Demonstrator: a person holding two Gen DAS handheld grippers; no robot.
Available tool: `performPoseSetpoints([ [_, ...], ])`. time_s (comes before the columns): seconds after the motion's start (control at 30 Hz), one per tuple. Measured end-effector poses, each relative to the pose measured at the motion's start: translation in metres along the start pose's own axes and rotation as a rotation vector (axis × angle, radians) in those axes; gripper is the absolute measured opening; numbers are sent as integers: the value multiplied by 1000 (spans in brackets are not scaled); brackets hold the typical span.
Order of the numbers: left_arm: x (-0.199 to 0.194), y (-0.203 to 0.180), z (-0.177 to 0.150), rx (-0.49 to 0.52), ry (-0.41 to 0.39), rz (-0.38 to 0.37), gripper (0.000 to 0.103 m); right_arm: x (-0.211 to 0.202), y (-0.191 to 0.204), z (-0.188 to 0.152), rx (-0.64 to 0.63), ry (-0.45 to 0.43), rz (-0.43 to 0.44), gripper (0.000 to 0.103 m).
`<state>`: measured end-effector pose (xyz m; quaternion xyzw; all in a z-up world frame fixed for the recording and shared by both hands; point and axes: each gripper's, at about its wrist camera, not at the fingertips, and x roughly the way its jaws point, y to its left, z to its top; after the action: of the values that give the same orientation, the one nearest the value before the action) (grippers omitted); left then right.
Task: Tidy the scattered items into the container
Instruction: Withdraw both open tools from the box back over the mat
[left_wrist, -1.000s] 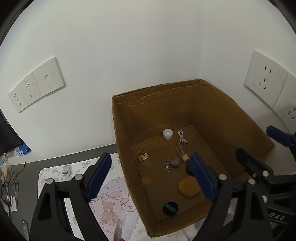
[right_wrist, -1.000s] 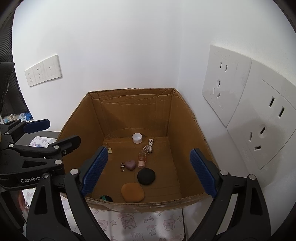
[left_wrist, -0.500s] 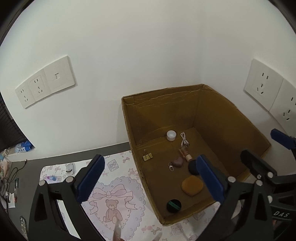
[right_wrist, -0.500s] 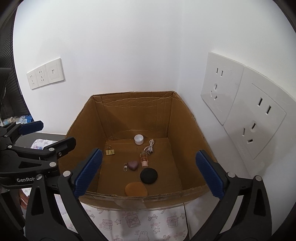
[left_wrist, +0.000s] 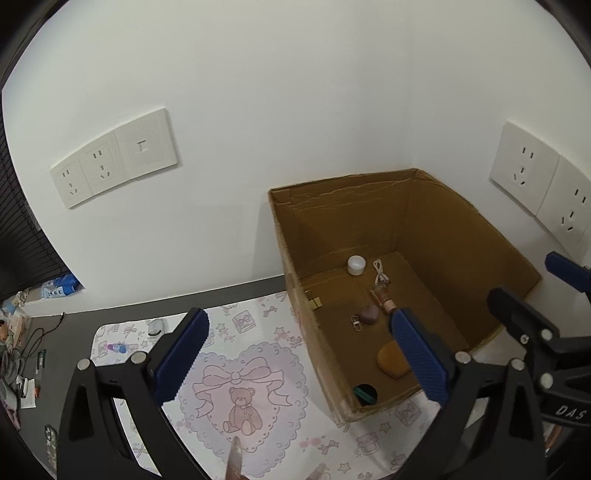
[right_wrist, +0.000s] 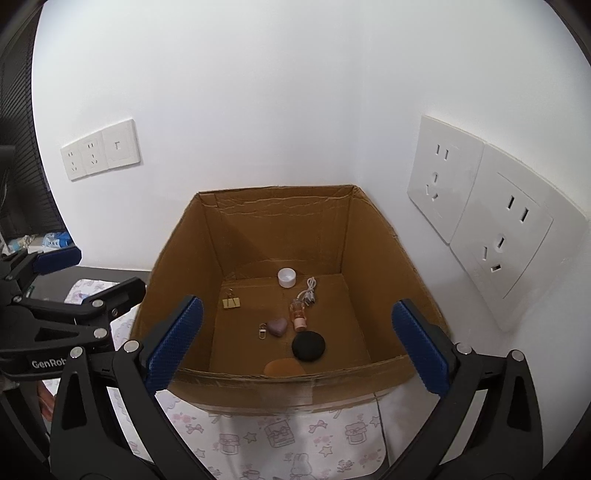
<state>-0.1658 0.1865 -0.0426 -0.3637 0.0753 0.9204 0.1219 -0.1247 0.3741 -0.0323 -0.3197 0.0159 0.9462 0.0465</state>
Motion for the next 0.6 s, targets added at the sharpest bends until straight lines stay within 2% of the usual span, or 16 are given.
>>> performPoseSetpoints([
  [0.3,-13,59,-16,-54,-4,39,100,-5,43,2,-17,-25,21,103],
  [0.6,-29,128,-35,-103,-18,72,100,-11,112,4,-50,-42,53,103],
])
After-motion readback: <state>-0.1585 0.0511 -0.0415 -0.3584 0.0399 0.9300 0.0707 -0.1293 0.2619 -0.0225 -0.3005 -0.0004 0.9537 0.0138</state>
